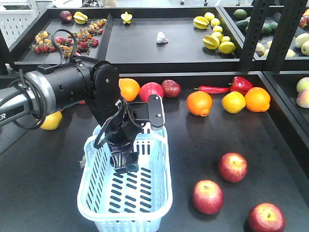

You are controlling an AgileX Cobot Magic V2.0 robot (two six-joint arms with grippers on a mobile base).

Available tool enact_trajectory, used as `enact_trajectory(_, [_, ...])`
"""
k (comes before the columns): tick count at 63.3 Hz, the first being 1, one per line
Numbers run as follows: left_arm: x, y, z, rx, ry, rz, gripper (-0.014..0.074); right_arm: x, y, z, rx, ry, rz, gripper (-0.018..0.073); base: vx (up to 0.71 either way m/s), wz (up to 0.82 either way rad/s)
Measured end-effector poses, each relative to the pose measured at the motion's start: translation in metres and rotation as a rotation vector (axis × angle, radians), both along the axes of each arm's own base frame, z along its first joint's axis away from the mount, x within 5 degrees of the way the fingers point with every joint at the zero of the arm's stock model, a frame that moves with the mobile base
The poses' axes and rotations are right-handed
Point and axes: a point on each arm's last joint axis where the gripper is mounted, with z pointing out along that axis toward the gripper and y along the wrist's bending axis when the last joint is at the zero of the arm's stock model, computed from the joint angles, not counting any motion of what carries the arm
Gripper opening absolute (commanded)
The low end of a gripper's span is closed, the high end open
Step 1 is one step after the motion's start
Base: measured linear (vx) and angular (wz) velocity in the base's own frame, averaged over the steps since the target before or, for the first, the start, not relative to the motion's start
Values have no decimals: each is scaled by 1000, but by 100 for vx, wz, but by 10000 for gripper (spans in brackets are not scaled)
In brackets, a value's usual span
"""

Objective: Pick three apples into basket with both arms
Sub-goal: 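Lower the light-blue basket onto the table with the left gripper, then open the left gripper and lift it away from the basket handle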

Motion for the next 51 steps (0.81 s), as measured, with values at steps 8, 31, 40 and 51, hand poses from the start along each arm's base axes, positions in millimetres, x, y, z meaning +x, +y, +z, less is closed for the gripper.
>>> enact_trajectory(8, [-2, 1, 1, 10, 17, 0, 586, 0, 0, 0, 0, 0, 0, -9, 0, 0])
enact_trajectory(31, [-23, 14, 52, -51, -44, 78, 586, 0, 0, 0, 0, 0, 0, -9, 0, 0])
enact_trajectory(40, [-34, 21, 72, -85, -28, 196, 586, 0, 0, 0, 0, 0, 0, -9, 0, 0])
enact_trajectory(51, [-52, 32, 100, -134, -48, 270, 586, 0, 0, 0, 0, 0, 0, -9, 0, 0])
